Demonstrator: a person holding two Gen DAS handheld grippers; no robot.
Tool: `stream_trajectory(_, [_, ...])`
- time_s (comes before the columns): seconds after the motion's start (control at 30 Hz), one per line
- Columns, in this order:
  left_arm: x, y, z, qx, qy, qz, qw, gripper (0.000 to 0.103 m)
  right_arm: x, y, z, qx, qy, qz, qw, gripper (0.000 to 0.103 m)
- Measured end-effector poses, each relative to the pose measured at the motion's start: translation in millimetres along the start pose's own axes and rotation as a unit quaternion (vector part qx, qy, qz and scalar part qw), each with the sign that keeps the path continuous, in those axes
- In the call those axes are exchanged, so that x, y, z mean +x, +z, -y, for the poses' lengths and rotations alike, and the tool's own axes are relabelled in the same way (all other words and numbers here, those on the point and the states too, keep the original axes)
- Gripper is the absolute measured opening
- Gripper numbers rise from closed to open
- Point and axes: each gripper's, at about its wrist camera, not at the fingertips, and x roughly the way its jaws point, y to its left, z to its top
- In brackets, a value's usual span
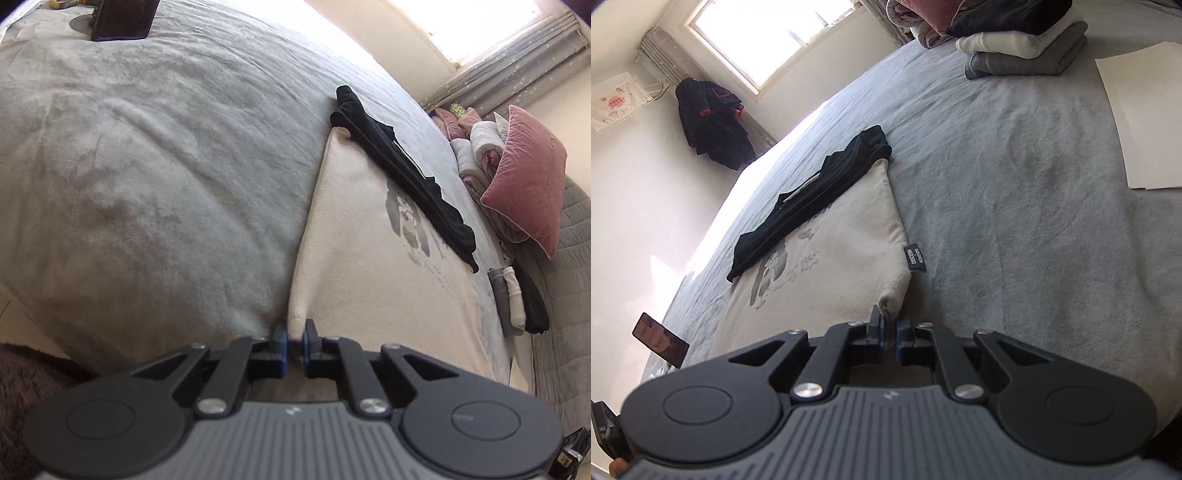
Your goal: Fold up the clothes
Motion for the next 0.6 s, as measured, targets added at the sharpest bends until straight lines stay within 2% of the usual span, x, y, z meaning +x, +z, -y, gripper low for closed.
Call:
stream_trajectory(0.07, [-3, 0, 1, 0.015, 0.000, 0.006, 0.9999, 0.009, 11, -10, 8, -0.022, -0.024, -0.014, 0.999, 0.007])
stream_trajectory(0.17, [-12, 5, -3, 0.016, -0.017, 0.002, 0.9997, 0.015, 6, -10, 14, -0.017, -0.007, -0.003, 1.000, 0.013])
stream_trajectory(0.23, [-13, 7, -8, 0.008, -0.040, -0.002, 0.9992, 0.029, 1, -7, 18, -0.009, 0.006, 0.000, 1.000, 0.023])
stream_trajectory(0.27, [-12, 7, -11, 0.004, -0.052, -0.006, 0.9986, 0.032, -2, -6, 20, -0.004, 0.012, 0.002, 1.000, 0.026])
stream_trajectory(0.33, [-9, 7, -12, -0.001, -0.059, -0.011, 0.9982, 0.032, -9, -5, 24, 0.012, 0.025, 0.012, 1.000, 0.041])
stream_trajectory(0.47, [-6, 8, -12, 0.002, -0.066, -0.018, 0.9977, 0.032, -9, -4, 33, 0.047, 0.059, 0.003, 0.997, 0.041])
stream_trajectory(0.6, [-4, 9, -12, 0.006, -0.071, -0.027, 0.9971, 0.032, -2, -7, 32, 0.039, 0.059, -0.008, 0.997, 0.041])
